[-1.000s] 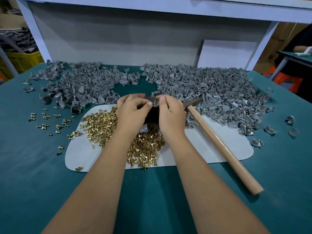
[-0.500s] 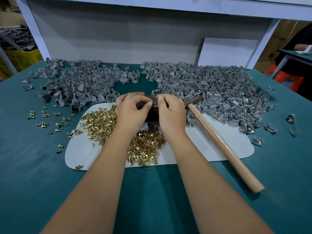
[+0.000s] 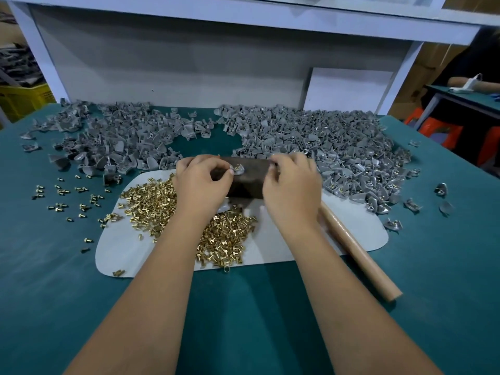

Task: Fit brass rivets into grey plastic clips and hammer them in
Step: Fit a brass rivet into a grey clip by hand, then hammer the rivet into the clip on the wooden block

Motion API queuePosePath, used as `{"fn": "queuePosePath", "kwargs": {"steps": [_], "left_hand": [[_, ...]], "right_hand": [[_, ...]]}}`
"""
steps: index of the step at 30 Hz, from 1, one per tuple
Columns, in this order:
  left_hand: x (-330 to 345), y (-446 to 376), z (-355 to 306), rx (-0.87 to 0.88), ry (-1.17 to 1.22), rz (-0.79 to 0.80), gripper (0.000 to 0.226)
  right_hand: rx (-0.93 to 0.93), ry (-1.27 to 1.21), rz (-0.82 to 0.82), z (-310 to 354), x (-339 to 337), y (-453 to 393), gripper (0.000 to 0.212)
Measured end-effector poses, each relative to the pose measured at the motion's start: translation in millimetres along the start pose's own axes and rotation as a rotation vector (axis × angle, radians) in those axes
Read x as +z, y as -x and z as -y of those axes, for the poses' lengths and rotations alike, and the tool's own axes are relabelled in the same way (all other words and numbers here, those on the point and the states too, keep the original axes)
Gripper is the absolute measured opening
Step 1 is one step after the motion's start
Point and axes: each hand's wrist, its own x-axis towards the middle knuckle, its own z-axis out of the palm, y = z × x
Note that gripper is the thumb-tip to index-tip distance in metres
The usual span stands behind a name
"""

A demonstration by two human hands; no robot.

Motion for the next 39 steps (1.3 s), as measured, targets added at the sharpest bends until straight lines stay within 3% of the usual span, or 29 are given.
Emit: {"fn": "queuePosePath", "kwargs": {"steps": [3,6,8,14,17,19,23,29,34,39], "left_hand": [[1,0,-1,0.023,-0.03,0.002,0.01],[1,0,-2,0.036,-0.042,0.008,0.01],[1,1,-3,0.038,-0.057,0.011,0.011],[1,3,-4,0.091,-0.141,-0.023,0.013],[3,2,-3,0.073,-0.049,-0.022,0.012],[4,1,-2,0.047,0.051,0.003,0.011],[6,1,-3,-0.026,0.151,0.018,0.009],[7,2,-3,-0.048,0.11,-0.026,0.014],[4,2,-4,-0.068,0.077,-0.014,0.017],[6,3,-6,-0.042,0.052,-0.036,0.02]], "right_hand": [[0.155,0.387,0.053,-24,-26,-3,0.024],[0.269,0.448,0.324,-39,-33,4,0.028],[0.282,0.413,0.379,-41,-30,7,0.026],[0.353,0.216,0.229,-33,-30,1,0.014],[0.235,0.106,0.12,-23,-37,1,0.013],[0.127,0.056,0.109,-14,-46,1,0.023],[-0.039,0.132,0.195,4,-63,-2,0.05],[-0.12,0.231,0.009,17,-59,3,0.057],[-0.211,0.337,0.135,14,-53,9,0.069],[-0.165,0.333,-0.1,20,-60,1,0.068]]}}
